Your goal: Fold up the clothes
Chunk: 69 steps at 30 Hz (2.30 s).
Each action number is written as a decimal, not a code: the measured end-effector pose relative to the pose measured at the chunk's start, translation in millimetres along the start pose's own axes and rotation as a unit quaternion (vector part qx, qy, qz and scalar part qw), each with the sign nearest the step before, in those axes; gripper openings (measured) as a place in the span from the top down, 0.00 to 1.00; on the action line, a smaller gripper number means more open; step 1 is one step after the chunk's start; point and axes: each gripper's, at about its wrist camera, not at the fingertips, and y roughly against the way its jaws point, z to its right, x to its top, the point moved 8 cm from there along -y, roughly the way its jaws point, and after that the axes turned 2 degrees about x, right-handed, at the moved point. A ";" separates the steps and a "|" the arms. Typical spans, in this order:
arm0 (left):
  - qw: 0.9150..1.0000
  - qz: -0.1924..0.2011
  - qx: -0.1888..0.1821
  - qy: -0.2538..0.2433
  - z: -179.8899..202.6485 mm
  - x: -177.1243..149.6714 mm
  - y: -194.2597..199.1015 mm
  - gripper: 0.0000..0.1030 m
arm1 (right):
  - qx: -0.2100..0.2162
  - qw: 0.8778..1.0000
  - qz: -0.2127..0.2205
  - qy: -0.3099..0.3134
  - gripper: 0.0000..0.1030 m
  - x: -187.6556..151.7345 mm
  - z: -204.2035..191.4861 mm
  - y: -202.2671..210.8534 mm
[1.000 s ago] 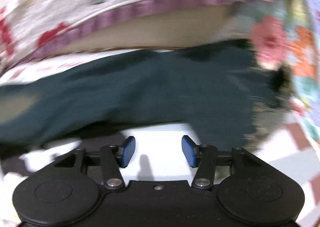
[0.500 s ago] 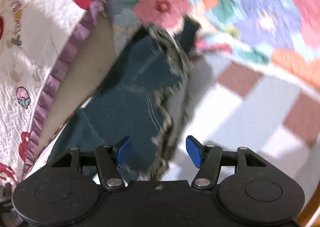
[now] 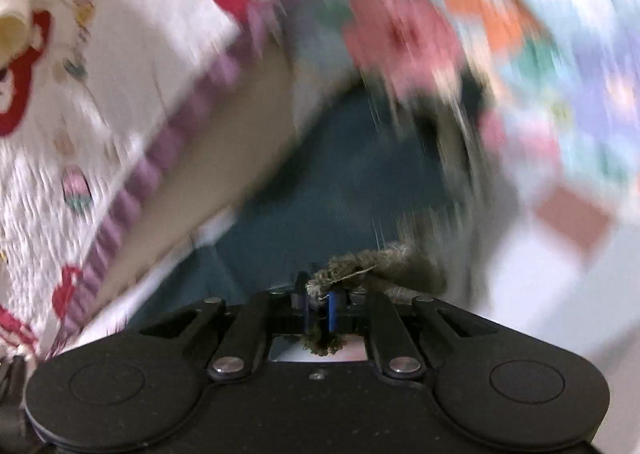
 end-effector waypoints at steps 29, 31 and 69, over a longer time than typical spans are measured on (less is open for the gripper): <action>0.992 -0.009 -0.053 0.117 -40.5 -7.3 -10.5 0.47 | -0.144 0.988 0.019 -0.058 0.43 102.6 110.0 -48.3; 0.991 -0.008 -0.052 0.120 -40.9 -7.8 -10.8 0.47 | -0.112 0.989 0.012 -0.097 0.43 73.2 119.9 -30.5; 0.997 0.000 -0.042 0.070 -99.9 -33.7 35.0 0.41 | -0.261 0.944 0.045 0.195 0.92 132.5 90.9 -34.4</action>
